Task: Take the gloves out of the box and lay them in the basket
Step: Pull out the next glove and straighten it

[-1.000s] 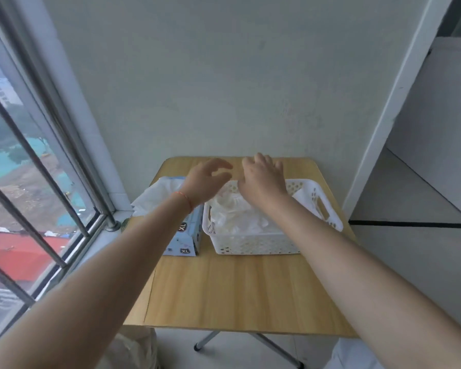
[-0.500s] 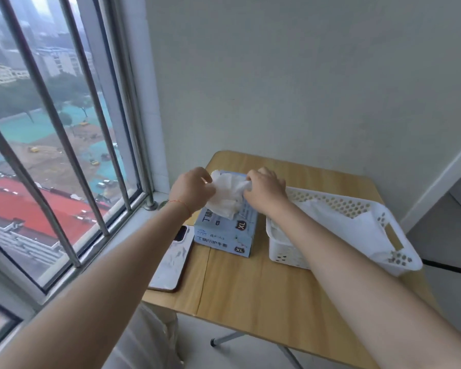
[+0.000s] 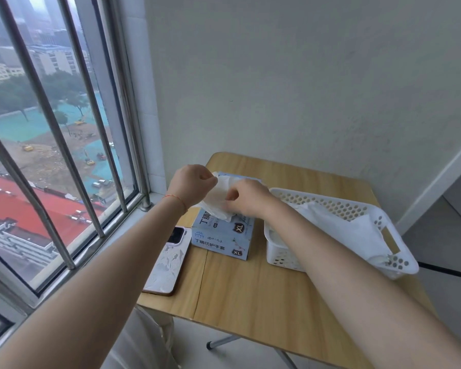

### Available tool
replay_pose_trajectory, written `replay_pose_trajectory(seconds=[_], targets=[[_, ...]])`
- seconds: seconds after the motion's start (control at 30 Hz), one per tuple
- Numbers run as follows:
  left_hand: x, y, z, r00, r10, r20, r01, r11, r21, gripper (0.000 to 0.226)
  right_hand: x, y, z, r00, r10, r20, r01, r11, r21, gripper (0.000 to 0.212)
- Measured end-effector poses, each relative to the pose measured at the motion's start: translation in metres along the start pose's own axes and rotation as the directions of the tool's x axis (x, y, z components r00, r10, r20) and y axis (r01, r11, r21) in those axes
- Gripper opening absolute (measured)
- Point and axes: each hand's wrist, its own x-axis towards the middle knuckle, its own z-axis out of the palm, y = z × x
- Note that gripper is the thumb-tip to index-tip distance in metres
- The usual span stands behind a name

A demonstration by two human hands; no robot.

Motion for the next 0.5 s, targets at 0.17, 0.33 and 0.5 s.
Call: replay_pose_trajectory(seconds=[0.17, 0.33, 0.5], targets=[[-0.013, -0.001, -0.001, 0.986, 0.070, 0.149, -0.049, 0.989, -0.138, 0.016, -0.001, 0.008, -0.005, 0.979, 0.018, -0.202, 0.020, 0.983, 0.183, 0.012], [-0.013, -0.006, 0.004, 0.995, 0.072, 0.064, -0.055, 0.969, -0.239, 0.024, -0.008, 0.009, -0.031, 0.852, 0.069, -0.518, 0.154, 0.914, 0.375, 0.014], [-0.014, 0.009, 0.006, 0.997, 0.077, 0.010, -0.068, 0.933, -0.354, 0.019, -0.016, 0.012, -0.049, 0.856, 0.234, -0.461, 0.162, 0.726, 0.668, 0.016]])
